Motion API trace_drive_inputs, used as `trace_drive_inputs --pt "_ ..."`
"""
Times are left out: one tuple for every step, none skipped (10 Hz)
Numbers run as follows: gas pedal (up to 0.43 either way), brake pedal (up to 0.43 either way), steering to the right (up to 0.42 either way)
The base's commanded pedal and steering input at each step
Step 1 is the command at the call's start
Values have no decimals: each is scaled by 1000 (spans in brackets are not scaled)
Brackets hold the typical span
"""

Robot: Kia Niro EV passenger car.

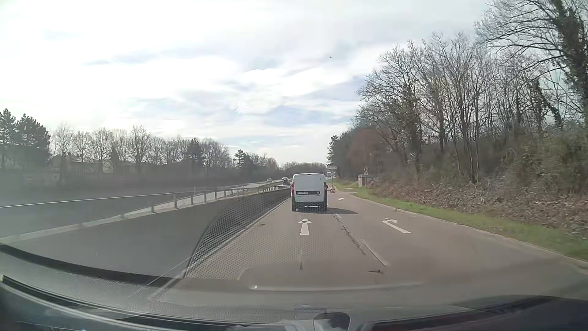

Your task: Follow the waypoints while adhering to traffic rules and regulations

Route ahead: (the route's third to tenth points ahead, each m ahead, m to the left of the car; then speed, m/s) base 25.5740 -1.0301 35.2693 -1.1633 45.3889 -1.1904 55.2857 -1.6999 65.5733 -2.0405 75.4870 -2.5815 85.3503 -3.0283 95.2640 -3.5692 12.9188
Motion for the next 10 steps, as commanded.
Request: trace_drive_inputs --pt "87 0 3" --pt "39 0 3" --pt "0 0 3" --pt "0 0 3" --pt "0 0 2" --pt "0 0 2" --pt "0 0 2" --pt "0 0 2" --pt "0 0 2" --pt "0 0 2"
